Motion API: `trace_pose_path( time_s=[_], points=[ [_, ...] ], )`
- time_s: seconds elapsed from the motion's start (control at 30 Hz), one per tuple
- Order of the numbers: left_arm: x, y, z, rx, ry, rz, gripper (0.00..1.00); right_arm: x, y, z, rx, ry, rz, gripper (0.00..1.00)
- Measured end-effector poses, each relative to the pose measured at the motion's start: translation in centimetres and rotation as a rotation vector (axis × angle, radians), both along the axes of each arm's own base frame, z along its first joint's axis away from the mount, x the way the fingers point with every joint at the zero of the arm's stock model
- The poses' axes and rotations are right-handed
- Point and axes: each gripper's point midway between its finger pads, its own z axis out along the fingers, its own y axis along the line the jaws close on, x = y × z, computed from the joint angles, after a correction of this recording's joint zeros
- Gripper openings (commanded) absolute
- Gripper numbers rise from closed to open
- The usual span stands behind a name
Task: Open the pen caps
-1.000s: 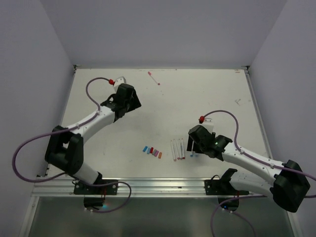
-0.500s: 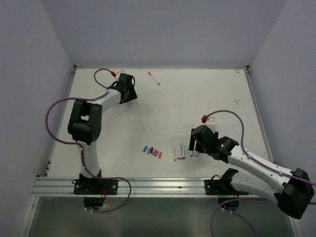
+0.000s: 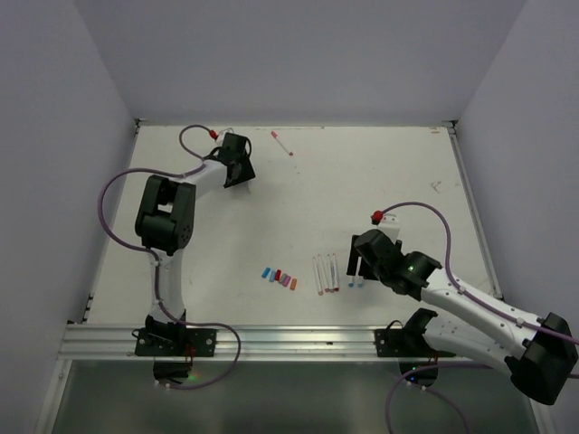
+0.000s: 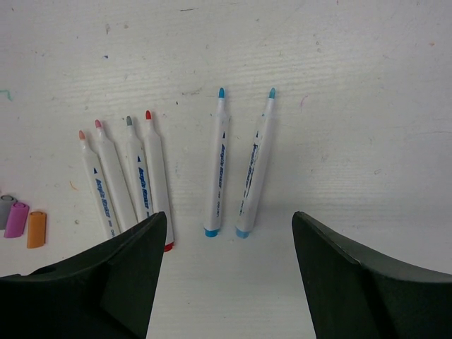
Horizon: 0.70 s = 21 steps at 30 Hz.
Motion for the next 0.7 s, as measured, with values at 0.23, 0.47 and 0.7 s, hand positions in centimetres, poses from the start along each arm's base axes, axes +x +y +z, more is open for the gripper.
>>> trace_pose_path(
  time_s=[0.23, 0.47, 0.7],
  points=[
    [1.3, 0.3, -0.2, 0.065, 0.013, 0.013, 0.55, -0.1, -0.1, 0.5, 0.013, -0.013, -0.001, 0.76],
    [0.2, 0.4, -0.6, 0.208, 0.046, -0.007, 0.46, -0.3, -0.4, 0.4, 0.006, -0.006, -0.001, 0.76],
    [-0.6, -0.2, -0.6, 0.313, 0.05, -0.046, 0.0, -0.4, -0.4, 0.7, 0.014, -0.014, -0.001, 0.76]
  ],
)
